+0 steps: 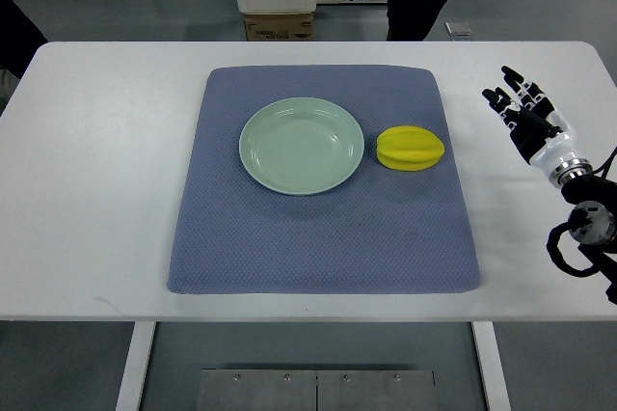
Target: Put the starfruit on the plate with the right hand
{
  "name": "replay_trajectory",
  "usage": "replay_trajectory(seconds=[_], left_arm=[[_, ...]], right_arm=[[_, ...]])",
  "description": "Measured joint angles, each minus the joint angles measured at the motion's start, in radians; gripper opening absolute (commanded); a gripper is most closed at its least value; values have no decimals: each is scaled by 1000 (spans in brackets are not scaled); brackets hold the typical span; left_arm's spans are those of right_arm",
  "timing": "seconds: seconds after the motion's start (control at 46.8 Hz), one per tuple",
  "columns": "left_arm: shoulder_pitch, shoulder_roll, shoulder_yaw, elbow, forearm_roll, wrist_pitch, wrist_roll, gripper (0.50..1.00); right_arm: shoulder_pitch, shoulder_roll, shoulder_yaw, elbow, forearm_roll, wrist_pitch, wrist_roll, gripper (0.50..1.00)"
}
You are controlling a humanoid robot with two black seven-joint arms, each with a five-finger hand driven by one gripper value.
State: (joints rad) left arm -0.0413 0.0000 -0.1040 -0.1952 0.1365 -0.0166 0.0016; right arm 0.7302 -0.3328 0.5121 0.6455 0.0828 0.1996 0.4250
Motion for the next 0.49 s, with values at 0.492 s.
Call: replay_trajectory(seconds=[0.492], left_arm=[[0,0,0,0,0,-2,2,1000]], right_arm=[[-2,1,-1,0,0,0,0,1000]])
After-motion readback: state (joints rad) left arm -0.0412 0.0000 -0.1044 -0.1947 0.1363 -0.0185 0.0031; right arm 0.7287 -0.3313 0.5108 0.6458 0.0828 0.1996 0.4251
